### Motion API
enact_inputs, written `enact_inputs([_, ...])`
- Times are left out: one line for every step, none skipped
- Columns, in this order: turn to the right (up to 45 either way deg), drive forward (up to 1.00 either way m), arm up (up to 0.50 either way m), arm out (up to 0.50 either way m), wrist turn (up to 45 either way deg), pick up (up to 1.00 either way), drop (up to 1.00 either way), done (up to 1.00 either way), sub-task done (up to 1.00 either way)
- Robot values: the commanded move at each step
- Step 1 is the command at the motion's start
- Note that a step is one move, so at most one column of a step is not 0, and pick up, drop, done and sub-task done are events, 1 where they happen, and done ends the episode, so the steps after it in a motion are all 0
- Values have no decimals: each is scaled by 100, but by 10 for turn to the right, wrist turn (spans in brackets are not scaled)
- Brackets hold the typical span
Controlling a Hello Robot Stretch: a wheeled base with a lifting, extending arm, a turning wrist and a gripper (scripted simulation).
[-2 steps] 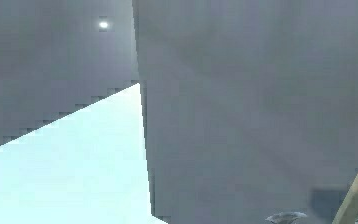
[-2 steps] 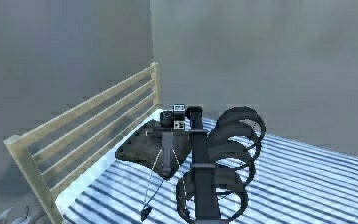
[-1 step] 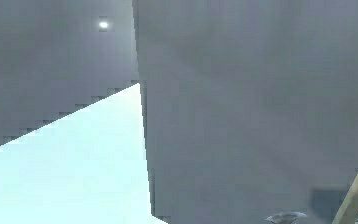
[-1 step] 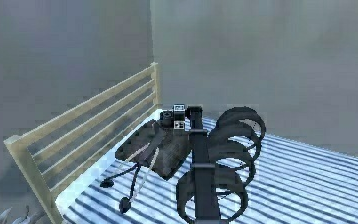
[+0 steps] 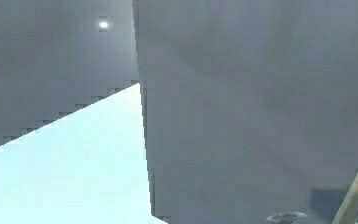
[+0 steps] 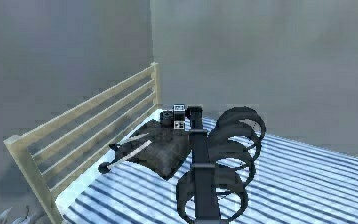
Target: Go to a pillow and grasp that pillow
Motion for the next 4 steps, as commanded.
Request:
enact_inputs([0, 0, 0, 0, 450, 0, 0, 0, 0])
enact_inputs([0, 0, 0, 0, 420, 0, 0, 0, 0])
enact_inputs([0, 0, -30, 0, 0, 0, 0, 0, 0])
enact_inputs([0, 0, 0, 0, 0, 100, 0, 0, 0])
